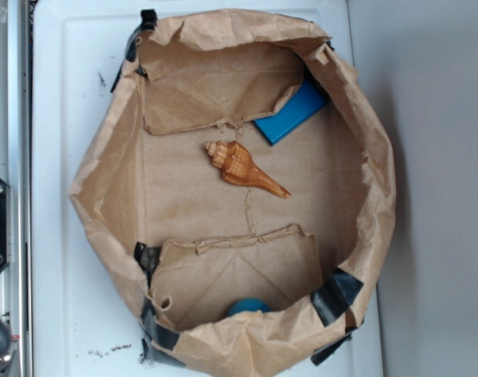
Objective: Grab the shell.
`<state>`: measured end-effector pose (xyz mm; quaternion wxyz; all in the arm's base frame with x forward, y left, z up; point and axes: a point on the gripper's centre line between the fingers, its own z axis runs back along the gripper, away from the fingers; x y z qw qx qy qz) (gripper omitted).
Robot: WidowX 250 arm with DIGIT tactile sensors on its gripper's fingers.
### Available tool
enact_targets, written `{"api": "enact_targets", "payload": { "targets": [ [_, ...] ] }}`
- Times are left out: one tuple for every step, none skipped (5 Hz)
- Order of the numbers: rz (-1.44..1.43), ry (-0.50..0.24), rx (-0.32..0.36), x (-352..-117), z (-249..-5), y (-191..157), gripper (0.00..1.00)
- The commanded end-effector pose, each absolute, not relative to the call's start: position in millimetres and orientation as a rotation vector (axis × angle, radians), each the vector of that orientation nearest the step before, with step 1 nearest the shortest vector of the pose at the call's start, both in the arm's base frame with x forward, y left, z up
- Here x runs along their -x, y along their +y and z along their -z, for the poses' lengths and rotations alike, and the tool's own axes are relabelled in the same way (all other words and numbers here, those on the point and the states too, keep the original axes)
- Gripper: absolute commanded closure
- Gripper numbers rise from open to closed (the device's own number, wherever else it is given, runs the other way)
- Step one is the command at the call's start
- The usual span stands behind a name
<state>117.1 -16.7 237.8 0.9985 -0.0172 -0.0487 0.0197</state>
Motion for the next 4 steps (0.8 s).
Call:
{"api": "enact_targets", "payload": {
  "targets": [
    [-0.039, -0.097, 0.034, -117, -238, -17, 0.00],
    [0.081, -0.069, 0.030, -153, -257, -7, 0.00],
    [0.167, -0.037, 0.010, -205, -261, 24, 0.00],
    [0.249, -0.034, -0.040, -257, -262, 48, 0.00]
  ]
}}
